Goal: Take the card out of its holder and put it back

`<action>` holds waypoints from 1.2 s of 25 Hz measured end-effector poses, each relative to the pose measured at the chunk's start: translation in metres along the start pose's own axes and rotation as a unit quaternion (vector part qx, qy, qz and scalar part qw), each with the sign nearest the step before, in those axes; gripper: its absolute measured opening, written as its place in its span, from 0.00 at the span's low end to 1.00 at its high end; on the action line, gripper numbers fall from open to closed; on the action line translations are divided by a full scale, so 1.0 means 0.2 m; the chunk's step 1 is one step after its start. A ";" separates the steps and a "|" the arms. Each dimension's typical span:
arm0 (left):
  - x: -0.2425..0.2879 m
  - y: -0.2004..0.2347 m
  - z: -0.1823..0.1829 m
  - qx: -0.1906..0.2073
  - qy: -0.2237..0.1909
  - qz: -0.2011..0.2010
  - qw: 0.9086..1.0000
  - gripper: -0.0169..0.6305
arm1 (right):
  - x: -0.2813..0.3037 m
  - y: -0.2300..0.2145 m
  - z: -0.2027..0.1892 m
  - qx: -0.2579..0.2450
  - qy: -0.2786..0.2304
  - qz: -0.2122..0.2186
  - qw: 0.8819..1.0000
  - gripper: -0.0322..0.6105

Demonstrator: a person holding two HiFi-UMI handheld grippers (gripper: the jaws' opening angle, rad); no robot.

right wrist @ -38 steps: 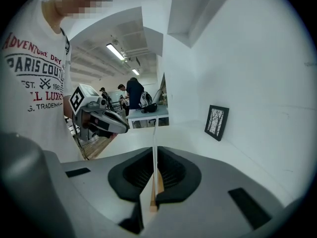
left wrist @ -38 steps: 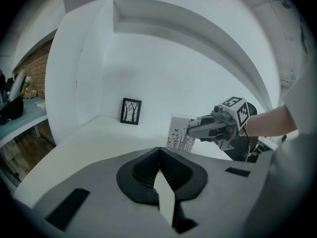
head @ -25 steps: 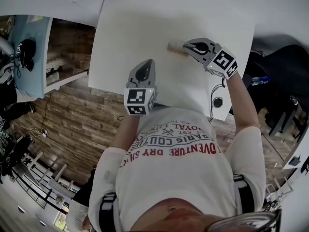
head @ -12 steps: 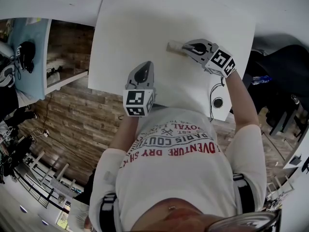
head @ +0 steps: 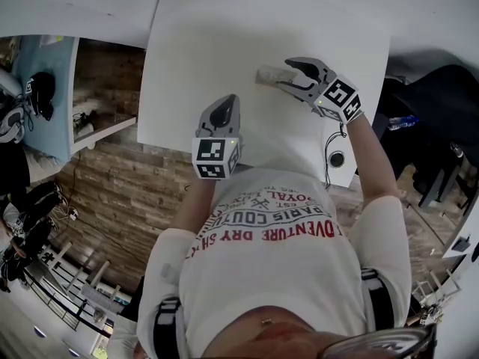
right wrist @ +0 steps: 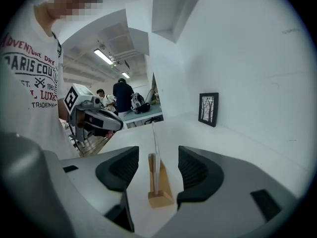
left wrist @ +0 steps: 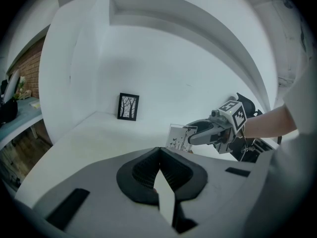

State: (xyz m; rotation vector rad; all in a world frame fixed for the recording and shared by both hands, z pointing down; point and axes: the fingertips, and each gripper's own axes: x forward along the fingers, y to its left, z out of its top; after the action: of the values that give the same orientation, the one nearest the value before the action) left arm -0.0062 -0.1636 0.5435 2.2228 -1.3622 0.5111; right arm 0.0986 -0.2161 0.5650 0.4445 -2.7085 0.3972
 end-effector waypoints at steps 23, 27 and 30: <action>-0.13 -0.12 0.21 0.057 -0.067 -0.088 0.992 0.06 | -0.40 0.21 0.08 0.140 -0.094 -0.352 0.921 0.11; -0.19 -0.12 0.25 0.068 -0.085 -0.106 0.988 0.06 | -0.43 0.30 0.09 0.147 -0.102 -0.405 0.897 0.09; -0.24 -0.13 0.25 0.076 -0.096 -0.112 0.986 0.06 | -0.45 0.38 0.08 0.153 -0.102 -0.444 0.877 0.09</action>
State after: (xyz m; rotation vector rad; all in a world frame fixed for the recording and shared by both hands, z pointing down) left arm -0.0011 -0.1485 0.4709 2.5688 -1.1746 0.3366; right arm 0.1462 -0.1291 0.4999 1.7926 -2.2726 0.5098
